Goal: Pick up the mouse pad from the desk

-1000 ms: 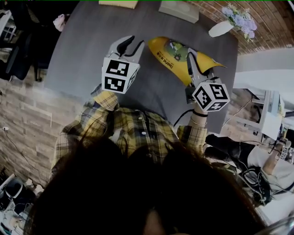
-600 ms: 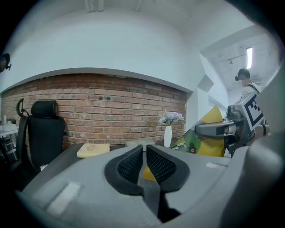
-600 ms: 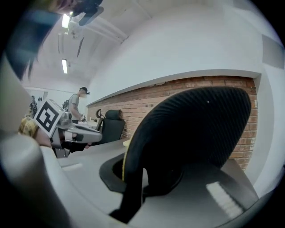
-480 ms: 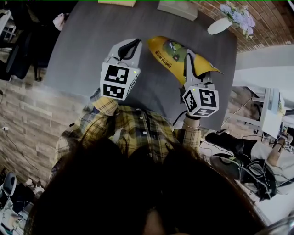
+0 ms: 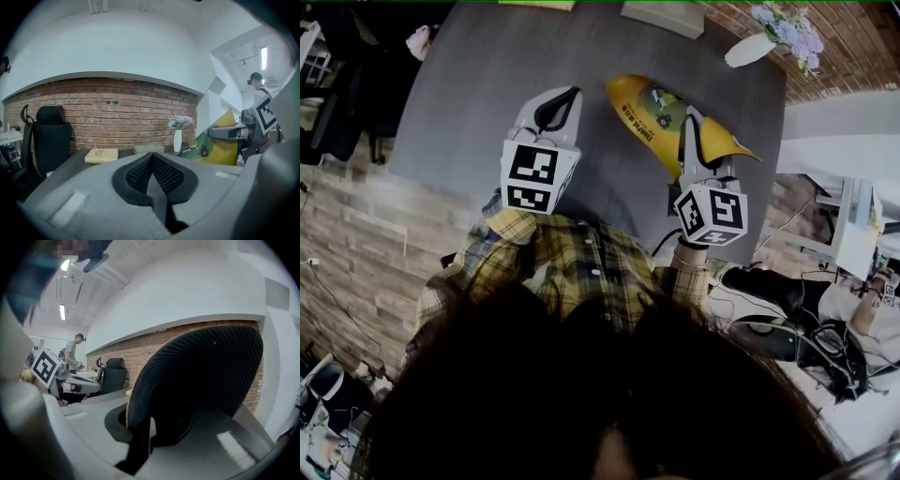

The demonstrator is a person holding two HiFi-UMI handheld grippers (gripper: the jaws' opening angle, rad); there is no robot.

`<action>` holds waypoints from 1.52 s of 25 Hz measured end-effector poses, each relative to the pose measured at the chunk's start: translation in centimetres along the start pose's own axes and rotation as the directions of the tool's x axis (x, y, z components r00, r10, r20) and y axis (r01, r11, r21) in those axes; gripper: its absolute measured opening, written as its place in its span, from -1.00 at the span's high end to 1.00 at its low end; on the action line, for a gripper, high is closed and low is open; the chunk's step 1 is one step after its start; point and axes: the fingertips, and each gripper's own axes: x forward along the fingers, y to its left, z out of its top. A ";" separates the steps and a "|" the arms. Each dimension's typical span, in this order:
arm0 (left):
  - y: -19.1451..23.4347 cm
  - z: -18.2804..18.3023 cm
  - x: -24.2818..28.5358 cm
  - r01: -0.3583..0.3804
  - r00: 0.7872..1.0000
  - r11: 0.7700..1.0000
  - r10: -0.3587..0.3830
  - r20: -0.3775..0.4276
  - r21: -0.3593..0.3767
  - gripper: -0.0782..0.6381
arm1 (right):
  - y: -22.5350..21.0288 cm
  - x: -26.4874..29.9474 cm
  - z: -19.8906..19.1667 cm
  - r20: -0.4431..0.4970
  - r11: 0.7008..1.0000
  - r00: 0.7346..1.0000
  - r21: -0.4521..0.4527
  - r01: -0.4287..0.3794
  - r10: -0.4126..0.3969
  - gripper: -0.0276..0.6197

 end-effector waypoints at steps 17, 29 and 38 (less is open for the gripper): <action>1.2 -0.5 0.3 -0.009 1.000 1.000 0.009 -0.010 0.001 0.79 | 0.0 0.8 -0.3 -0.001 1.000 1.000 0.018 0.003 -0.003 0.87; 1.5 -0.8 0.8 -0.008 1.000 1.000 0.008 -0.023 0.002 0.79 | -0.2 1.2 -0.6 -0.014 1.000 1.000 0.024 0.012 -0.011 0.87; 1.5 -0.8 1.1 -0.004 1.000 1.000 0.004 -0.027 0.000 0.79 | -0.5 1.4 -0.7 -0.021 0.999 1.000 0.032 0.015 -0.015 0.87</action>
